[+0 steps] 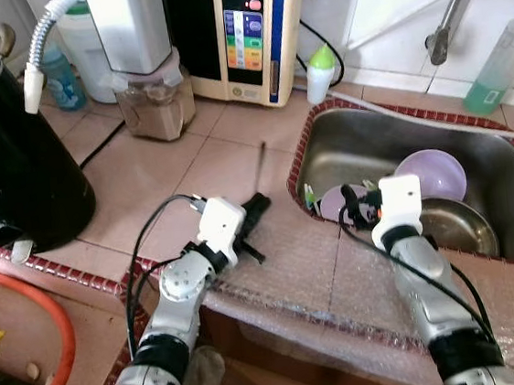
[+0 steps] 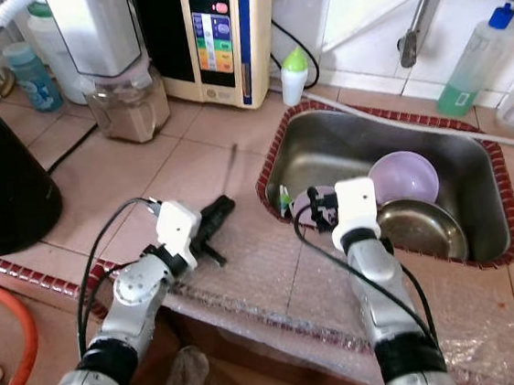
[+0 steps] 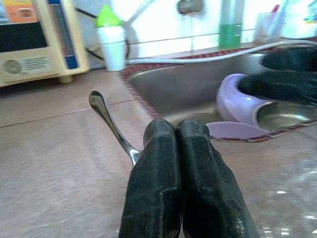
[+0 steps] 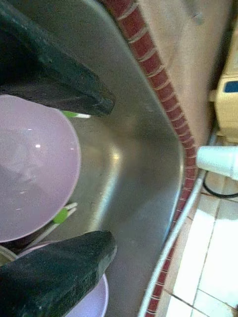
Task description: Kitchen organization
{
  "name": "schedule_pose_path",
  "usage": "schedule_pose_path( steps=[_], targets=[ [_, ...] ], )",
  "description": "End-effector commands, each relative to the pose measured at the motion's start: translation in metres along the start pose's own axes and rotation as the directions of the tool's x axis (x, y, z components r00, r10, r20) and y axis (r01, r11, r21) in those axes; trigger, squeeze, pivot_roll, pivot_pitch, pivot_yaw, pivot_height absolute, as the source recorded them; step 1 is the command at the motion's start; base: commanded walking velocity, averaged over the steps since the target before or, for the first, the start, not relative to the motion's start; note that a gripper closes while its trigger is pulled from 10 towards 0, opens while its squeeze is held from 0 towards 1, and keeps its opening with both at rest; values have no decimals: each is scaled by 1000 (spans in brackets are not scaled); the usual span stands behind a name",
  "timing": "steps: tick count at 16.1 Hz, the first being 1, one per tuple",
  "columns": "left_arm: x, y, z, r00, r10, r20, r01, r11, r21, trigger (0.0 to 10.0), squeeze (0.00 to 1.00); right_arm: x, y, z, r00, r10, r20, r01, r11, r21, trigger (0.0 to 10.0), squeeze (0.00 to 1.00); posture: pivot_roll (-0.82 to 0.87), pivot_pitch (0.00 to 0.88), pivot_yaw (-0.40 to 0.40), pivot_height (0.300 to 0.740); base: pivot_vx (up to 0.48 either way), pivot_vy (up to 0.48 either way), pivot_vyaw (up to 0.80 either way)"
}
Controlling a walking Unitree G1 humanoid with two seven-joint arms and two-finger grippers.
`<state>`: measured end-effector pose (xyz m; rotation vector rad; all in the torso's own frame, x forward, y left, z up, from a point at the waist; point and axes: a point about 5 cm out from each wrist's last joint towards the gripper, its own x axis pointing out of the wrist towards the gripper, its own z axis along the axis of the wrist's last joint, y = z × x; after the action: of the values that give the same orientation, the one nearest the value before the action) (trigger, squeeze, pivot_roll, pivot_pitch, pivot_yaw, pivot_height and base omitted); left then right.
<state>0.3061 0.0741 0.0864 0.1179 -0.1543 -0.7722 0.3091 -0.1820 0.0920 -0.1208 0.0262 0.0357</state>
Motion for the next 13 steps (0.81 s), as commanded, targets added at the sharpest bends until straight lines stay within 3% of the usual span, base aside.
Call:
schedule_pose_path(
  steps=[1, 2, 4, 5, 6, 9, 13],
  targets=[
    [1, -3, 2, 999, -33, 2, 33, 999, 7, 0, 0, 3, -4, 2, 1000, -5, -4, 5, 1000, 28, 10000, 0, -50, 39, -16, 740, 0, 0, 0],
    [0, -5, 5, 998, -67, 10, 67, 997, 28, 0, 0, 12, -3, 15, 999, 31, 31, -34, 995, 98, 10000, 0, -49, 42, -14, 740, 0, 0, 0],
    [0, -5, 7, 996, -82, 20, 81, 996, 46, 0, 0, 19, -1, 24, 997, 60, 56, -68, 987, 145, 10000, 0, -49, 44, -14, 740, 0, 0, 0],
    [0, -8, 13, 990, -135, 31, 129, 982, 139, 0, 0, 29, 4, 35, 992, 110, 66, -122, 967, 222, 10000, 0, -47, 45, -16, 740, 0, 0, 0],
    [0, -9, 14, 988, -154, 32, 147, 974, 171, 0, 0, 31, 5, 37, 990, 128, 67, -141, 960, 241, 10000, 0, -47, 45, -16, 740, 0, 0, 0],
    [3, -9, 19, 988, -149, 48, 139, 976, 168, 0, 0, 36, 22, 43, 957, 282, 71, -289, 900, 325, 10000, 0, -40, 43, -25, 740, 0, 0, 0],
    [4, -11, 22, 986, -153, 59, 139, 971, 193, 0, 0, 36, 33, 37, 917, 399, 23, -365, 814, 452, 10000, 0, -38, 43, -30, 740, 0, 0, 0]
  ],
)
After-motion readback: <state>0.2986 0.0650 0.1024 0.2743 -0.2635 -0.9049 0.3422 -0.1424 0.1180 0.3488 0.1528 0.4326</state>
